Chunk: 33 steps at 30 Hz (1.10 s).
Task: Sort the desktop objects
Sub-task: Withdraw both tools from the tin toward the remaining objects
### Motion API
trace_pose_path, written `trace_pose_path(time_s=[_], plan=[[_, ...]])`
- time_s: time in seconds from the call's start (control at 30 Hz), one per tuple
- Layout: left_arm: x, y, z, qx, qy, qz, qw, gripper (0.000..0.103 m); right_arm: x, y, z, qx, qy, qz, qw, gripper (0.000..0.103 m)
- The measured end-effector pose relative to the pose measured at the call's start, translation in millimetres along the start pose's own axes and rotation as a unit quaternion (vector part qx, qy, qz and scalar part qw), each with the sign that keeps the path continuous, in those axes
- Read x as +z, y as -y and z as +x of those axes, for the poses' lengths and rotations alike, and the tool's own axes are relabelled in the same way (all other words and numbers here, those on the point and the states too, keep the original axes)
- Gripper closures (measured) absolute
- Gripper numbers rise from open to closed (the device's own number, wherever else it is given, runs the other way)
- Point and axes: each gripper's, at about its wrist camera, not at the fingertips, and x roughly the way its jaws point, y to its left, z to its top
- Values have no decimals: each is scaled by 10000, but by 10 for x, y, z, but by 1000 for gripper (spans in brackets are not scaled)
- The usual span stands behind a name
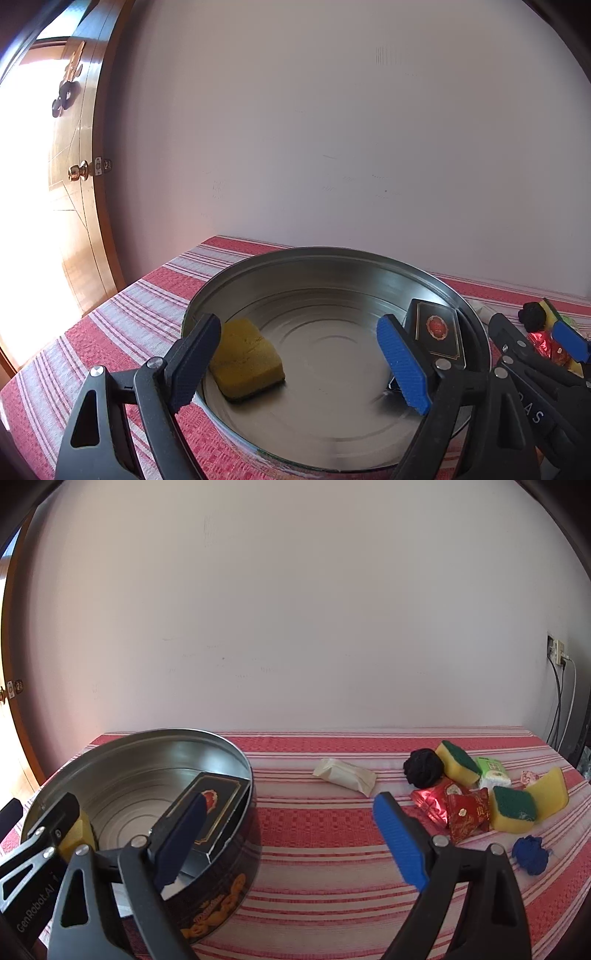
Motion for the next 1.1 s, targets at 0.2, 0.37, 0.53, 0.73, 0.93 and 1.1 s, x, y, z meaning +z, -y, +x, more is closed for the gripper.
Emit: trace_pose_path(time_s=[0.2,0.37,0.53,0.73,0.93,1.1], plan=[[-43,137,-116,-205,17,51,9998,15,-33,173,-61,-7,-64,94,9999,10],[-100,339,-204,-483,-59,122,9987,15,-53,278,-141,-250,-20,-115,9996,10],[-141,514,-281,-677,-71,250,9974,15,-64,498,-164,-371,-53,-85,9993,10],[-166,681,-308,-864,-239,283,9956,15,-86,690,-239,-540,-64,-215,9983,10],[-214,924,-367,-1100,-438,480,9918,15,-105,949,-306,-646,-156,-228,9975,10],[-255,1135,-362,-1293,-594,675,9875,15,-141,1244,-346,-834,-286,-173,9960,10]])
